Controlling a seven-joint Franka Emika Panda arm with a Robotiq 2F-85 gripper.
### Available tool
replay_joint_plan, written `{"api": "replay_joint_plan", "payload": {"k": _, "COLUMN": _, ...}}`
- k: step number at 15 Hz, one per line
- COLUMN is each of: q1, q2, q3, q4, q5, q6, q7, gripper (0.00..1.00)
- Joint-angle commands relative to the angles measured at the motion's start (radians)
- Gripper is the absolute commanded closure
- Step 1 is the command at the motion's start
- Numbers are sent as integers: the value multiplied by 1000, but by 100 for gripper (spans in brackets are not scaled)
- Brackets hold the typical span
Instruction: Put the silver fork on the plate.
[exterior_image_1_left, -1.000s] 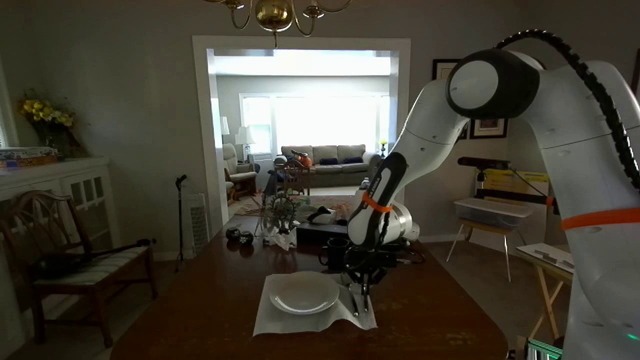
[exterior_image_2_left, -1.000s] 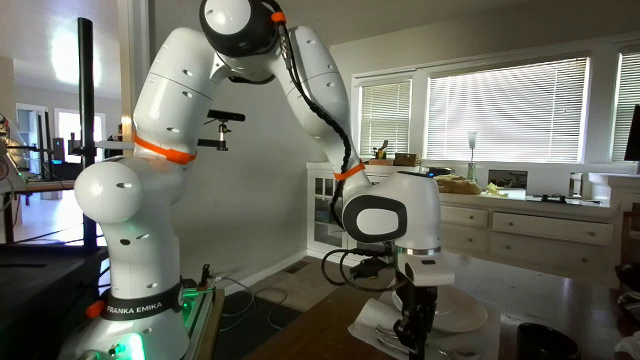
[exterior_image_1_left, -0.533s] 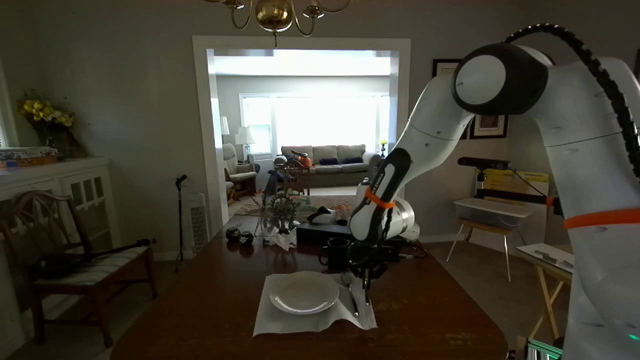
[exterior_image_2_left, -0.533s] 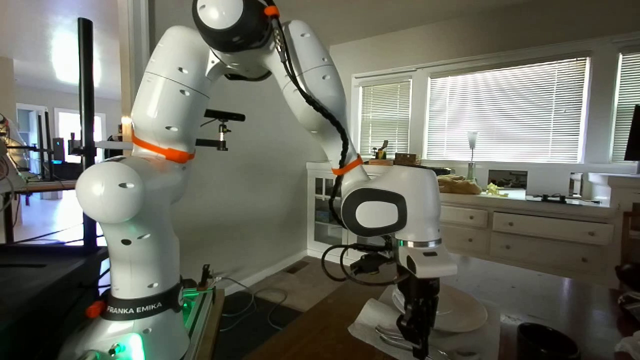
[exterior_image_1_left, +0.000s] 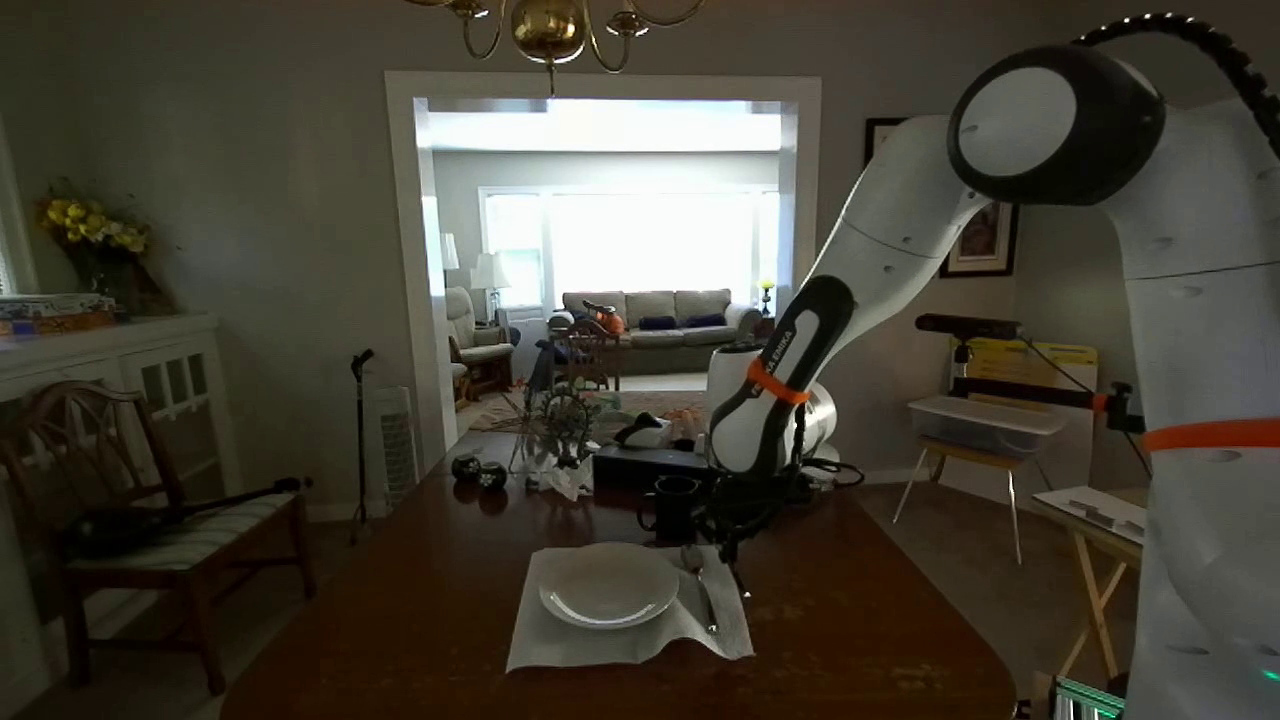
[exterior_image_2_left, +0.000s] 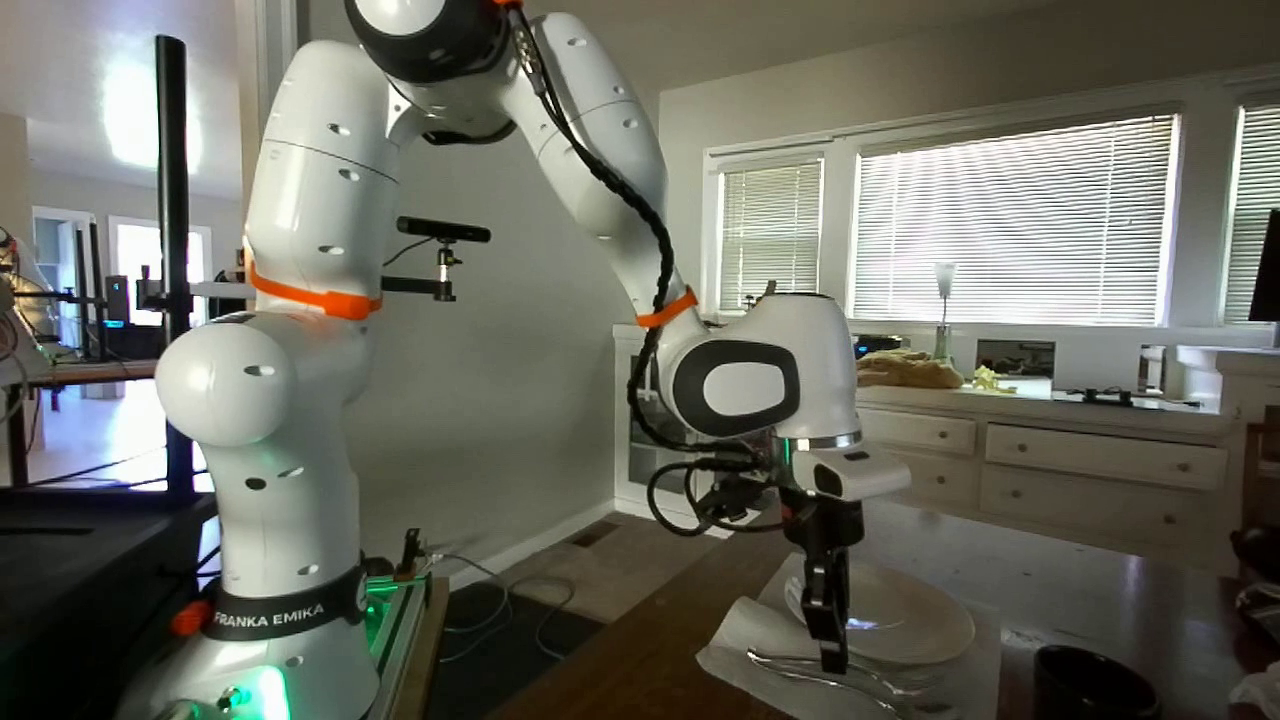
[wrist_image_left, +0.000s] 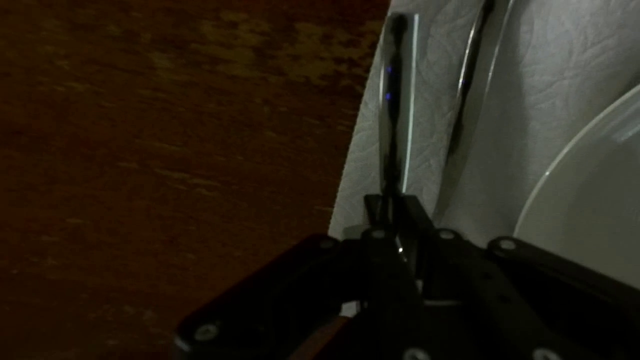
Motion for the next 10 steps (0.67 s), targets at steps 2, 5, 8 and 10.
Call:
{"api": "replay_joint_plan", "payload": {"k": 2, "q1": 13, "q2": -76, "q3": 22, "q4": -43, "q5": -94, "q6": -2, "q7": -112, "gripper": 97}}
{"api": "replay_joint_plan", "payload": {"k": 5, "q1": -2, "q2": -84, "q3": 81, "q4": -42, "q5": -34, "q6": 10, "q7": -259, "gripper": 97}}
{"api": "replay_joint_plan", "payload": {"k": 8, "q1": 4, "q2": -74, "q3": 118, "q4": -31, "q5": -40, "q6": 19, "q7": -340, "gripper": 97}}
{"api": "replay_joint_plan", "payload": {"k": 10, "q1": 5, "q2": -62, "q3": 142, "q4": -24, "q5": -37, "q6": 19, "q7": -394, "gripper": 97}}
